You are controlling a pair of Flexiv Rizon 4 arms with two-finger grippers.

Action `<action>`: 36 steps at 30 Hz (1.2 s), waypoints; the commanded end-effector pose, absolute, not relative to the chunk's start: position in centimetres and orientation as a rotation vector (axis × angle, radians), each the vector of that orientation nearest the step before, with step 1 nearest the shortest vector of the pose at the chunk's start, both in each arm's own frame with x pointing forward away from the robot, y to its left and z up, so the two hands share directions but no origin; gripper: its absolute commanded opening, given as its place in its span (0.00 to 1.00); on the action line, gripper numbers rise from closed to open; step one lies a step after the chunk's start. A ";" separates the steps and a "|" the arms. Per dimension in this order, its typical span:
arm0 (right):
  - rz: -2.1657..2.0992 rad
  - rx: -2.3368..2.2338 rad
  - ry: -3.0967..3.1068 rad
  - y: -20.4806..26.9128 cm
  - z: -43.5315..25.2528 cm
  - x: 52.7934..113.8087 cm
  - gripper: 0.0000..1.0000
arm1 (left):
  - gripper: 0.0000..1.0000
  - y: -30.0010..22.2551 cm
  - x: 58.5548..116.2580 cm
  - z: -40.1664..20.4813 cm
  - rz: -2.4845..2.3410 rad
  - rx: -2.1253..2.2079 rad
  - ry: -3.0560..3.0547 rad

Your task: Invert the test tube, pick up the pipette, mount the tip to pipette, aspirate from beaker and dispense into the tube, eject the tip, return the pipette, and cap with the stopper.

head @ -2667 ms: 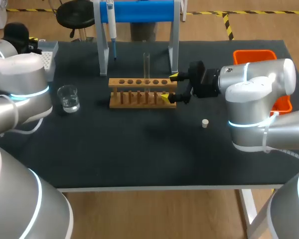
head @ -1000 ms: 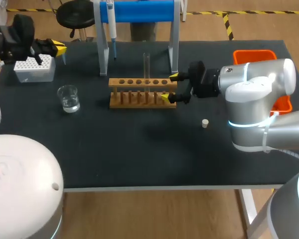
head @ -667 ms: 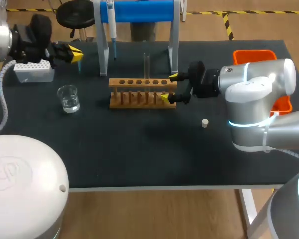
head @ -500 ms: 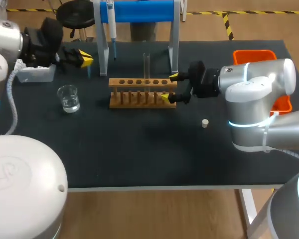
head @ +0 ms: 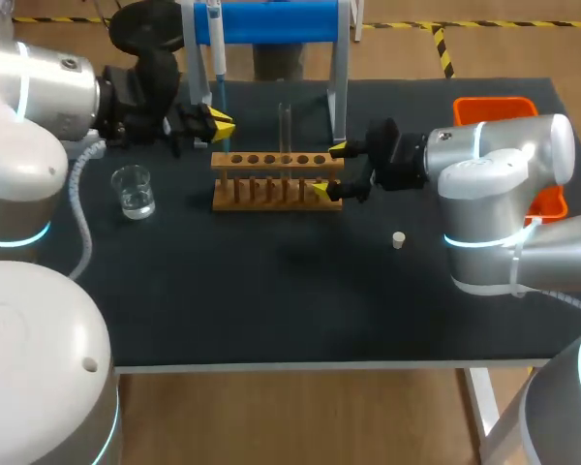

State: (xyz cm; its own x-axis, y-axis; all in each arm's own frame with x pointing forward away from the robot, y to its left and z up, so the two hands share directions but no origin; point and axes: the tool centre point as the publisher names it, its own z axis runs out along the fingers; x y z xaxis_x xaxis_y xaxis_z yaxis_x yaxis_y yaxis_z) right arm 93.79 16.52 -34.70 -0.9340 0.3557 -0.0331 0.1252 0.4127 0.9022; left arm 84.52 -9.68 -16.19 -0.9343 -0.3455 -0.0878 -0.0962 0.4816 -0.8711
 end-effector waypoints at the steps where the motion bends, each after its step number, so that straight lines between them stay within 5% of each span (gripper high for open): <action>1: 1.536 0.424 2.447 16.5 -34.7 93.7 1.00 | 0.00 -11.9 84.8 -17.0 -1.463 -0.348 2.456; 36: 1.536 0.424 2.447 16.5 -34.7 93.7 1.00 | 0.00 -13.9 85.2 -17.5 -1.555 -0.315 2.584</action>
State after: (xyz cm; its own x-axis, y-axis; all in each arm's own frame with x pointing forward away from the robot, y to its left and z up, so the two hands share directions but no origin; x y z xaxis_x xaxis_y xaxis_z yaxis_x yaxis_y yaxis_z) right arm 93.78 16.53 -34.69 -0.9341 0.3555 -0.0331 0.1251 0.4128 0.9022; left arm 85.17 -13.97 -17.57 -0.9720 -0.2346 0.0110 -0.1192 0.4524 -0.8838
